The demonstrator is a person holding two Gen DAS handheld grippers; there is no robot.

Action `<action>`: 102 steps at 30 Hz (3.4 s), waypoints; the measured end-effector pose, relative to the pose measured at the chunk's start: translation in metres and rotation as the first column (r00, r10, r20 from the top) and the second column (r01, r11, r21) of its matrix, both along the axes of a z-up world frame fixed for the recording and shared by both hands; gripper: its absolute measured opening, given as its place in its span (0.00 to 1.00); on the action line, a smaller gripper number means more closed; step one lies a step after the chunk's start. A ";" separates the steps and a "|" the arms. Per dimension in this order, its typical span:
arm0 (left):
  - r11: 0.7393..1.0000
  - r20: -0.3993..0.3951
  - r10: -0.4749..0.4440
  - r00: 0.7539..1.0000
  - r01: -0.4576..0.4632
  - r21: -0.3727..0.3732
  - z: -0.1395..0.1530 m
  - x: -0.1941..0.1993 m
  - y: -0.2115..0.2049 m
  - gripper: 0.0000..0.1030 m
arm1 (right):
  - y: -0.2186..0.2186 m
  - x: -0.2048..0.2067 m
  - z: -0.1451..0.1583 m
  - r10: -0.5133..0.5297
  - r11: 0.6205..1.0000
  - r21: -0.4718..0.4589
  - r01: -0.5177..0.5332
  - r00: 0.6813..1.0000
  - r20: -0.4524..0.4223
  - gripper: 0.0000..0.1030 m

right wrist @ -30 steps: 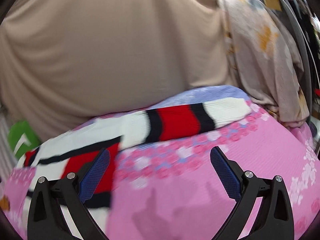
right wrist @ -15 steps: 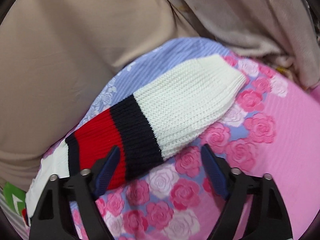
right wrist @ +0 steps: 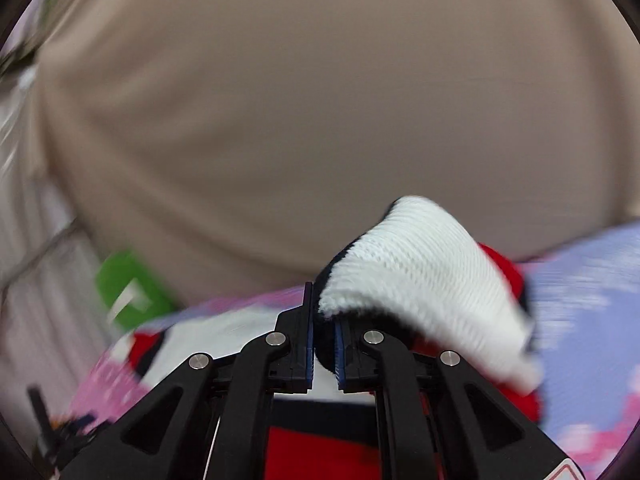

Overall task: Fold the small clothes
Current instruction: 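Grasp the white cuff of the striped sleeve with the right gripper, then fold the held sleeve across the sweater body and open the right gripper, then move the left gripper to the other striped sleeve and grasp its cuff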

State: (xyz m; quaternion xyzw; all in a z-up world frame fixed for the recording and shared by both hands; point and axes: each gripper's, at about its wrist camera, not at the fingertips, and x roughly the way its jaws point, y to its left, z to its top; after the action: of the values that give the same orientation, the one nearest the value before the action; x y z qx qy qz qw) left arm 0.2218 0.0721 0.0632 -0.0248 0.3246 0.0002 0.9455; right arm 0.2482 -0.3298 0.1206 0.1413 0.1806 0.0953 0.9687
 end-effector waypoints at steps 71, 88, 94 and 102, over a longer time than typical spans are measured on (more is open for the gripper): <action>0.974 -0.271 -0.211 0.939 0.180 -0.135 -0.057 -0.060 0.022 0.92 | 0.039 -0.251 -0.134 -0.282 0.956 -0.197 0.219 0.874 -0.396 0.73; 0.946 -0.240 -0.315 0.918 0.283 -0.161 -0.030 -0.180 0.043 0.05 | 0.119 -0.351 -0.119 -0.304 0.951 -0.180 0.252 0.871 -0.385 0.11; 0.931 -0.319 -0.340 0.885 0.269 -0.247 -0.066 -0.242 0.073 0.06 | 0.128 -0.416 -0.163 -0.306 0.952 -0.162 0.259 0.811 -0.499 0.13; 0.951 -0.081 -0.141 0.987 0.113 -0.288 0.031 -0.174 0.140 0.35 | 0.142 -0.385 -0.073 -0.419 0.897 -0.252 0.364 0.882 -0.215 0.52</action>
State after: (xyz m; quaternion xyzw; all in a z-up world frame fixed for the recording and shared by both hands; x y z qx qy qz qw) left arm 0.0479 0.2117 0.0941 -0.1386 0.3696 -0.1058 0.9127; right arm -0.1363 -0.1876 0.0476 0.0861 0.2843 -0.1420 0.9442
